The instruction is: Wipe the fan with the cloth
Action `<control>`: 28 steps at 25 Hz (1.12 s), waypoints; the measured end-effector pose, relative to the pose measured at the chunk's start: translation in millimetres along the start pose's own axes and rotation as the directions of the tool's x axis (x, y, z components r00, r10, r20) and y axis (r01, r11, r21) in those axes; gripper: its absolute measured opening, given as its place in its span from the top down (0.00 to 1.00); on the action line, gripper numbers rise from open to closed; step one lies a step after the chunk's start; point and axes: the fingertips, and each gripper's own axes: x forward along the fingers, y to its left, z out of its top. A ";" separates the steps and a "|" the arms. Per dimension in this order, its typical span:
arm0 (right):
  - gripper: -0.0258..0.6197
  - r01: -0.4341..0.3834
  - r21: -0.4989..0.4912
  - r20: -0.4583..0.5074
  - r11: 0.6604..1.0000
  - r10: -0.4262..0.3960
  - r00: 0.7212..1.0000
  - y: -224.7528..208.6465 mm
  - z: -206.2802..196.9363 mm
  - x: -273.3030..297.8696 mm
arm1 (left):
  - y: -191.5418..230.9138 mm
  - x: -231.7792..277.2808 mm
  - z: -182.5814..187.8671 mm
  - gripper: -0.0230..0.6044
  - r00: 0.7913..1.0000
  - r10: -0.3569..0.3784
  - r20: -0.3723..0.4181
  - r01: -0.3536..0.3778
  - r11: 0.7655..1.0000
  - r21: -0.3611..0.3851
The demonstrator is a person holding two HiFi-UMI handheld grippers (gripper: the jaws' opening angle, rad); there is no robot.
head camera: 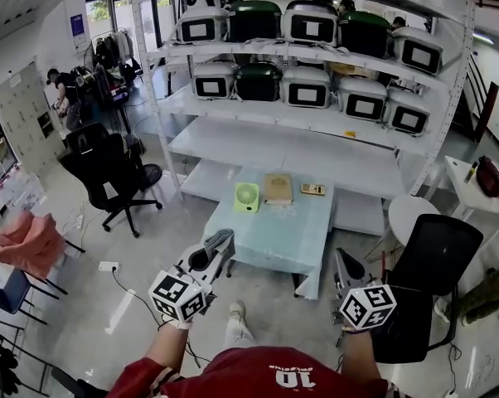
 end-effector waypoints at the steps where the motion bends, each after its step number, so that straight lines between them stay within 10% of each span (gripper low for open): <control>1: 0.95 0.002 -0.009 -0.002 1.000 -0.002 1.000 0.3 -1.2 -0.9 | 0.3 -1.2 -1.9 0.92 1.000 0.003 0.000 -0.003 1.000 -0.006; 28: 0.96 -0.021 0.005 0.029 1.000 0.020 0.999 9.6 2.9 -1.6 | 3.4 -7.1 -3.7 0.92 1.000 0.016 -0.015 -0.016 1.000 -0.005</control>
